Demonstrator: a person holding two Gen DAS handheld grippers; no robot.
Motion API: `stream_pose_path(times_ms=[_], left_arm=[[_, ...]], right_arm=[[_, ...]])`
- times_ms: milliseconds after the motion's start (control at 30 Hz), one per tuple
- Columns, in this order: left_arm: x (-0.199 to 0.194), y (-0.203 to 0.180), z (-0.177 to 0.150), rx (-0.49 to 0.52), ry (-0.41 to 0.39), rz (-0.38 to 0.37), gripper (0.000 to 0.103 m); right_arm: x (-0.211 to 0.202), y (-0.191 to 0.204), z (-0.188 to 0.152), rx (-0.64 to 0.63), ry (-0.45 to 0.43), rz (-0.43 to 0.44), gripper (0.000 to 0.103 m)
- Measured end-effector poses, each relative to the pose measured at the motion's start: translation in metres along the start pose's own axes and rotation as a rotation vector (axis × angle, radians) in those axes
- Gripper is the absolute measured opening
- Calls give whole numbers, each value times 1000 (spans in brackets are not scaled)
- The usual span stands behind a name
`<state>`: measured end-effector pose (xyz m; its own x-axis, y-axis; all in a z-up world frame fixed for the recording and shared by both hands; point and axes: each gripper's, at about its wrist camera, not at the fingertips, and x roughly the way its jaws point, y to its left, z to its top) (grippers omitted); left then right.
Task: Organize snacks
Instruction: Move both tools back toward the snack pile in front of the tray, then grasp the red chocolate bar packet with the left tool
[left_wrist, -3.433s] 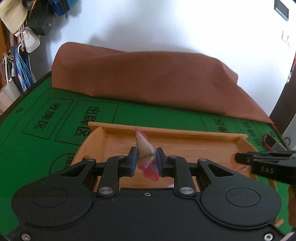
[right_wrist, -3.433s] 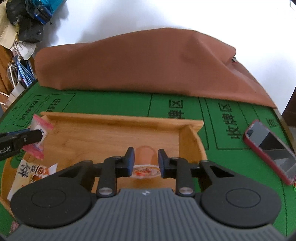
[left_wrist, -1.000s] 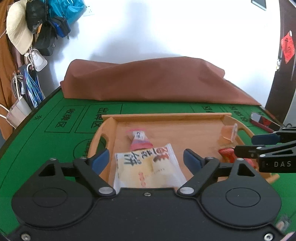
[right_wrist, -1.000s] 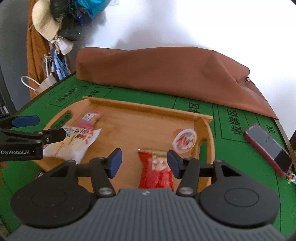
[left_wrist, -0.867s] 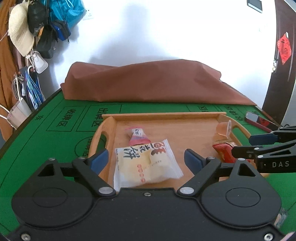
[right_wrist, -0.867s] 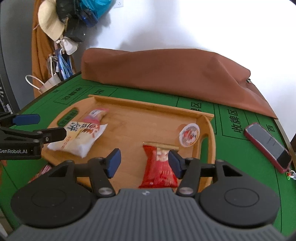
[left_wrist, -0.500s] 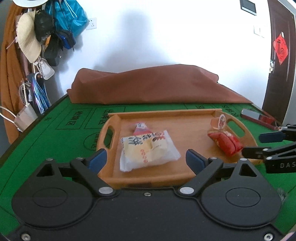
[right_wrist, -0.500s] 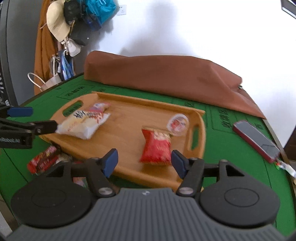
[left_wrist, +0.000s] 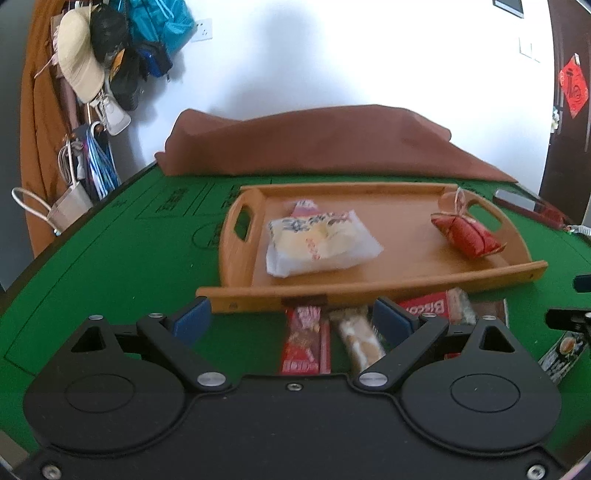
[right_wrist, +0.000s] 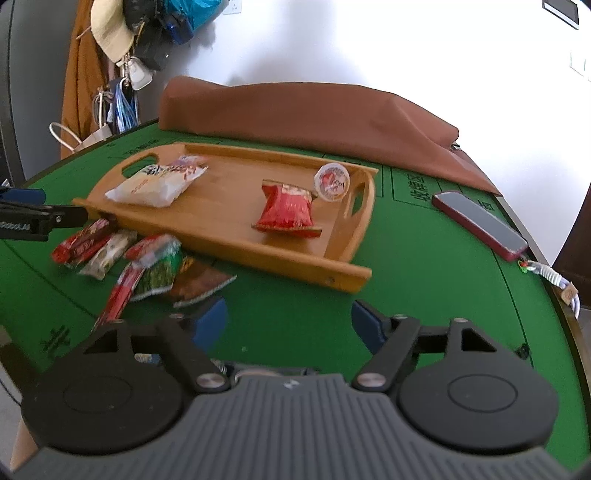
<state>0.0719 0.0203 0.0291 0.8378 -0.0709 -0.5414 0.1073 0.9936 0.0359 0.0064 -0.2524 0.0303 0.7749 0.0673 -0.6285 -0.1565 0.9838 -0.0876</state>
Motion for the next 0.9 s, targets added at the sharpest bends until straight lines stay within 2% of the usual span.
stream_pose_path(times_ms=[300, 733, 900], left_arm=[[-2, 7, -16, -16, 37, 17, 94], [-2, 5, -29, -16, 56, 13, 94], [11, 5, -21, -34, 66, -2, 87]], right_arm=[[-20, 0, -14, -38, 14, 43, 89], [-20, 7, -25, -98, 58, 70, 90], [-15, 16, -27, -142, 72, 90, 90]])
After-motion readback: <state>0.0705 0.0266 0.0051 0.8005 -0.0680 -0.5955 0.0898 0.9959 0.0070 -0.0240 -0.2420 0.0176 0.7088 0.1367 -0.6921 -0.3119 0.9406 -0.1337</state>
